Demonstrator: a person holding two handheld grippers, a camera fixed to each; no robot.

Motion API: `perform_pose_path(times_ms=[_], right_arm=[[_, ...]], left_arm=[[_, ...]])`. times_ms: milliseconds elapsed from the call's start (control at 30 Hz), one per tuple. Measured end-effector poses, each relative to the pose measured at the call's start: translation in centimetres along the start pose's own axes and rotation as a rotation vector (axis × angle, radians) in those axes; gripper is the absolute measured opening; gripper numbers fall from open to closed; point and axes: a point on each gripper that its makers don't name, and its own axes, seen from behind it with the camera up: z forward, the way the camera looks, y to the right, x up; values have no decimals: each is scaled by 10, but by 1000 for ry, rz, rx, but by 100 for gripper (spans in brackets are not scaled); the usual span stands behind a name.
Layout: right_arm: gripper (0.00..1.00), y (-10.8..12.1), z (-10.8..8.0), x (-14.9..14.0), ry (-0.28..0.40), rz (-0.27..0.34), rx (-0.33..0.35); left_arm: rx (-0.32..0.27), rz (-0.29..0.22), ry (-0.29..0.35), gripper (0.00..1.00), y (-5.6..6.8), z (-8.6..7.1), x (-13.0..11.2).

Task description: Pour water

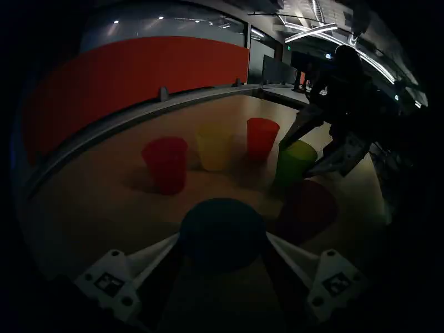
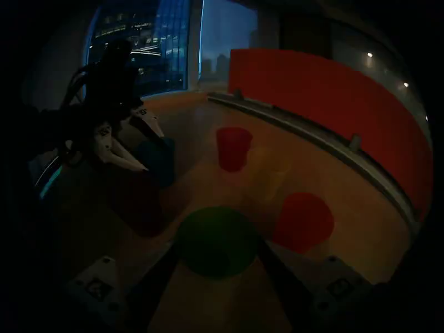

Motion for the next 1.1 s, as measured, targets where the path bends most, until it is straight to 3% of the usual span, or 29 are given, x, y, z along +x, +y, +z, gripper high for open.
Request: perform_pose_path(times_ms=[567,1100], right_arm=[[100,-1,-4,6,15,-10,-1],[100,-5,-40,52,119,-1,-25]], left_arm=[[-2,-2,9,86,2,-6,3],[67,5,115,86,2,-45,49]])
